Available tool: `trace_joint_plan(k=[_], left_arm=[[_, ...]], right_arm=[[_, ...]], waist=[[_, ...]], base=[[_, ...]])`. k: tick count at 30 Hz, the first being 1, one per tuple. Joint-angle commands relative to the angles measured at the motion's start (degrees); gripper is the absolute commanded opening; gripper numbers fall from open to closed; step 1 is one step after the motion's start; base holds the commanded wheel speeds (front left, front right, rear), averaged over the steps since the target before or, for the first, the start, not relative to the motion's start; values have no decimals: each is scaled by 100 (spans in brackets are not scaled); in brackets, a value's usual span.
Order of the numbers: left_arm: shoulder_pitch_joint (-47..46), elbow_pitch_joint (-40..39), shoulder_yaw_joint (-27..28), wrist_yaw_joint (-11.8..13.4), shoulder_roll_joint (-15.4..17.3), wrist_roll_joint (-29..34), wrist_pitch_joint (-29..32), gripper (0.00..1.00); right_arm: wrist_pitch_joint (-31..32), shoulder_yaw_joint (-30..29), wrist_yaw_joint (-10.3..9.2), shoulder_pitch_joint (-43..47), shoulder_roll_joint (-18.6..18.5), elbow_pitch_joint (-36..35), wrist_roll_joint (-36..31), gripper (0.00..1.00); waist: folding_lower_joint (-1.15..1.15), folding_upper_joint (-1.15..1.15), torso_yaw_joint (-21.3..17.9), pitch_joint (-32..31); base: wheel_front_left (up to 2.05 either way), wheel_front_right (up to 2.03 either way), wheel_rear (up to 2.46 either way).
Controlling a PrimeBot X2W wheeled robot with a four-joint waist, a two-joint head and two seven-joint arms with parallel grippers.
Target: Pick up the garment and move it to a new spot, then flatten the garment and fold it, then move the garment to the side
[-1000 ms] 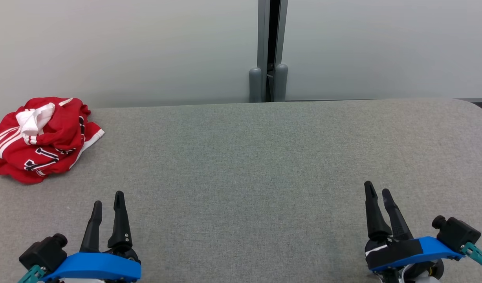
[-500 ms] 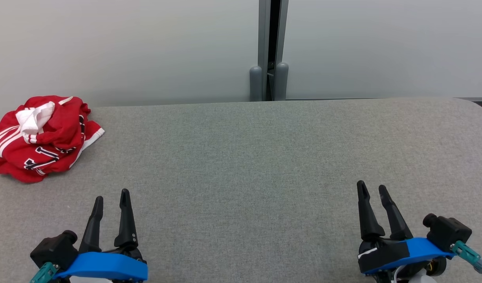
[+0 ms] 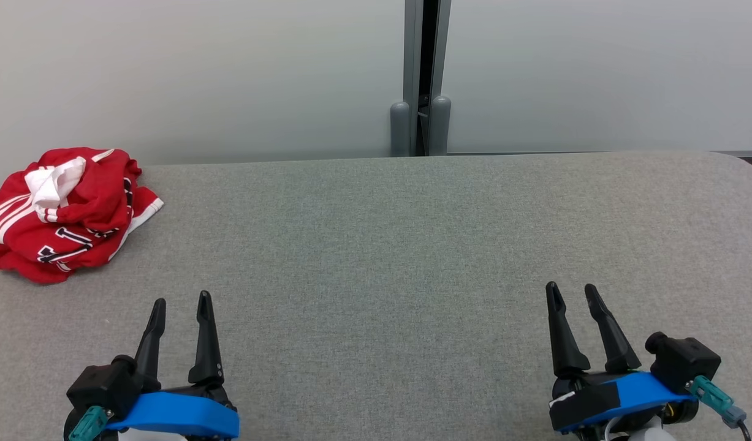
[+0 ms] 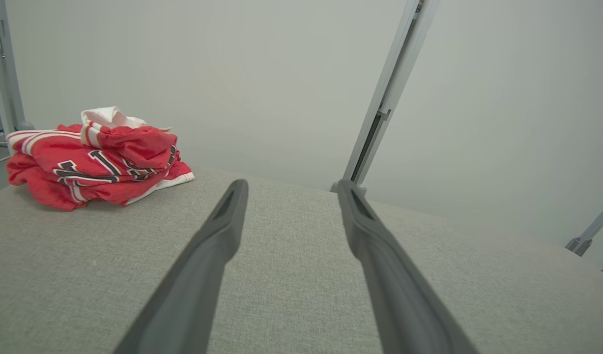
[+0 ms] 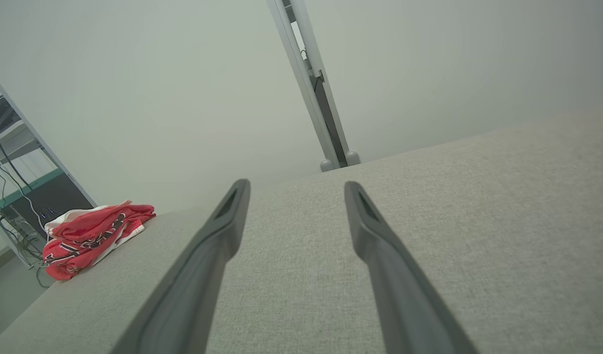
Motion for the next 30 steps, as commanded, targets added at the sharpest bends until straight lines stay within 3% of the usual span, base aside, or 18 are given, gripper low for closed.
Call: trace_joint_plan(k=[1, 30], left_arm=[[-85, -19, -9, 36, 39, 147, -65, 100], [-121, 174, -139, 120, 52, 1271, -368, 100]], right_arm=[[-56, 21, 2, -118, -18, -15, -161, 100], [-366, 96, 1, -163, -19, 203, -1373, 100]], waist=[[0, 0, 0, 2], [0, 0, -26, 24]], base=[[0, 0, 0], [0, 0, 0]])
